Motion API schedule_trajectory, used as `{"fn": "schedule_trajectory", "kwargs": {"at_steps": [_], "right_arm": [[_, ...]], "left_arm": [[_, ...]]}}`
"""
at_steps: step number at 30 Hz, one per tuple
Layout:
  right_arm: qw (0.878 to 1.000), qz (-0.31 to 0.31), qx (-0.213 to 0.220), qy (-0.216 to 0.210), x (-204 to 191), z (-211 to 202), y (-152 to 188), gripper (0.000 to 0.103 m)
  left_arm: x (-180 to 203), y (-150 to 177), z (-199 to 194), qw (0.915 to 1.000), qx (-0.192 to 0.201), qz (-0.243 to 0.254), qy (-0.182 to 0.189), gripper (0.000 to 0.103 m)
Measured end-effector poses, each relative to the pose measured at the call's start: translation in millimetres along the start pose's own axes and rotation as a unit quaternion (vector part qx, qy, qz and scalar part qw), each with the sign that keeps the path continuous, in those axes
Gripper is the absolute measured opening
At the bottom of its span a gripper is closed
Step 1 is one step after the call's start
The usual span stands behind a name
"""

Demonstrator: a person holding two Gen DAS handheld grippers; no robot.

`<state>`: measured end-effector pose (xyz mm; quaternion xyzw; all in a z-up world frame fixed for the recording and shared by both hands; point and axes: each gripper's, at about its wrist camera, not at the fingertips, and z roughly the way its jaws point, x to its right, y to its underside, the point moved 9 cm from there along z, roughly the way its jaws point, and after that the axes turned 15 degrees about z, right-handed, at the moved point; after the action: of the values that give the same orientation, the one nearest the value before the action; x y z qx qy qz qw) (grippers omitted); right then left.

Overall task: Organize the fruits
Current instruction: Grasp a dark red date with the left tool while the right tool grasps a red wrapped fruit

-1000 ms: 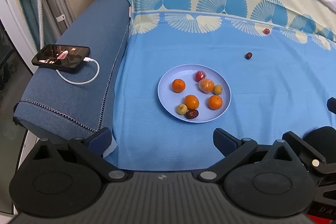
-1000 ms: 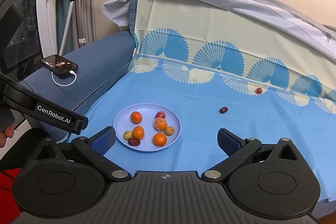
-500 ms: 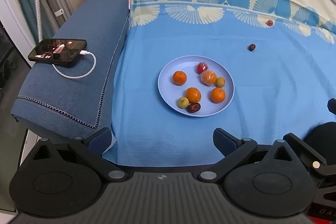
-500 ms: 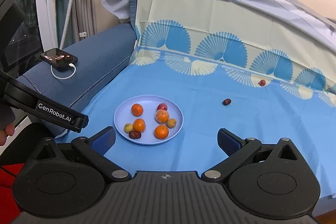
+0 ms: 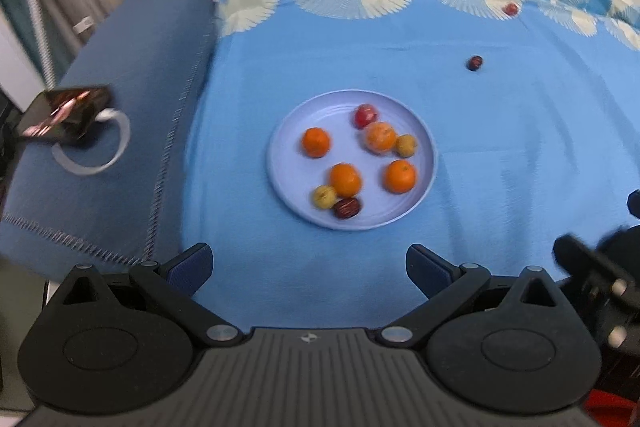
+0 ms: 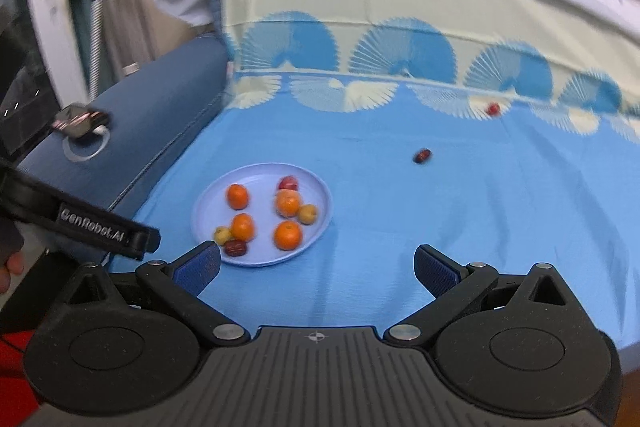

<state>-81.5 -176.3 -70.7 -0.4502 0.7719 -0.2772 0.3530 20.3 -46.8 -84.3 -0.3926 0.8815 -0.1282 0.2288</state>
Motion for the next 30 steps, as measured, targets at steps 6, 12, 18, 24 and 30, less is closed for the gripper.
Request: {"fn": "schedule_trajectory", "kwargs": {"at_steps": [6,12,18,24,30], "right_arm": [[0.997,0.066,0.013,0.049,67,23,-35,0.102],[0.992,0.082,0.029,0.095,137,67,-86,0.102],[0.983,0.078,0.072,0.147,208,147,-158,0.102],[0.983,0.080,0.087,0.144,253,263,-224,0.102],[0.979,0.065,0.116,0.157,288,372,-284,0.102]], "left_arm": [[41,-61,33,0.9986,-0.016,0.025,0.043,0.103],[84,-145,79,0.9959,-0.004,0.064,0.064,0.103],[135,-222,146,0.9870,0.041,0.102,0.117,0.103],[164,-271,222,0.9805,0.052,0.147,0.119,0.103],[177,-288,282,0.9699,0.048,0.198,0.133,0.103]]}}
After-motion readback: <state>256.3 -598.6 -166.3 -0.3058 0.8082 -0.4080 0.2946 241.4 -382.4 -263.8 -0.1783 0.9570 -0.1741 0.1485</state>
